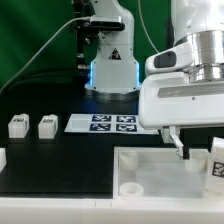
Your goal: Assemble one leg
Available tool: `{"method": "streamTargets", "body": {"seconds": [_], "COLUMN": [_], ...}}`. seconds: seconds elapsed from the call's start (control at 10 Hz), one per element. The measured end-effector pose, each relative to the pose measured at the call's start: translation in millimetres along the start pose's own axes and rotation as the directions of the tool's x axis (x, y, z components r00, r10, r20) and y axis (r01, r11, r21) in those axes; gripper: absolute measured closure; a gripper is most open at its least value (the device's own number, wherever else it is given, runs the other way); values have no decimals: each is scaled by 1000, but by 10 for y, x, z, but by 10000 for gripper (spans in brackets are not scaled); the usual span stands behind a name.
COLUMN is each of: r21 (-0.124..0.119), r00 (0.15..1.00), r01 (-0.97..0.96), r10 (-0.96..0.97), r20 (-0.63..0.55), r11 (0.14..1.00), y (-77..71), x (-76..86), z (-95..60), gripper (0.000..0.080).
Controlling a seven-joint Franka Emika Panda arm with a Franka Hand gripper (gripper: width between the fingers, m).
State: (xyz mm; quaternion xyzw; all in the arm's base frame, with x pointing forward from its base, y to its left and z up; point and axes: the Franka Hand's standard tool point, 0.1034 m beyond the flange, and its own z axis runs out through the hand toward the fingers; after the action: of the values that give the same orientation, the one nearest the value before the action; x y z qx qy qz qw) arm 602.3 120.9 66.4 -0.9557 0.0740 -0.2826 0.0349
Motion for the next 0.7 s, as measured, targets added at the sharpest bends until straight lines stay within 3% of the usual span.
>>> {"method": "streamTargets", "body": {"seconds": [0.2,0.4,0.5,0.6,0.7], "r21": [5,16,32,48,49], "r00": [999,998,981,948,911], "r01": [-4,-17,-36,-56,-52], "r10": [3,16,29,38,27], "r20": [40,68,193,316,411], "r11": [1000,1000,999,997,997], "y": [-7,-17,-46,-76,-57], "x": [-36,77,30,88,126], "z": [10,-92,-100,-140,-143], "gripper": [150,150,150,150,150]}}
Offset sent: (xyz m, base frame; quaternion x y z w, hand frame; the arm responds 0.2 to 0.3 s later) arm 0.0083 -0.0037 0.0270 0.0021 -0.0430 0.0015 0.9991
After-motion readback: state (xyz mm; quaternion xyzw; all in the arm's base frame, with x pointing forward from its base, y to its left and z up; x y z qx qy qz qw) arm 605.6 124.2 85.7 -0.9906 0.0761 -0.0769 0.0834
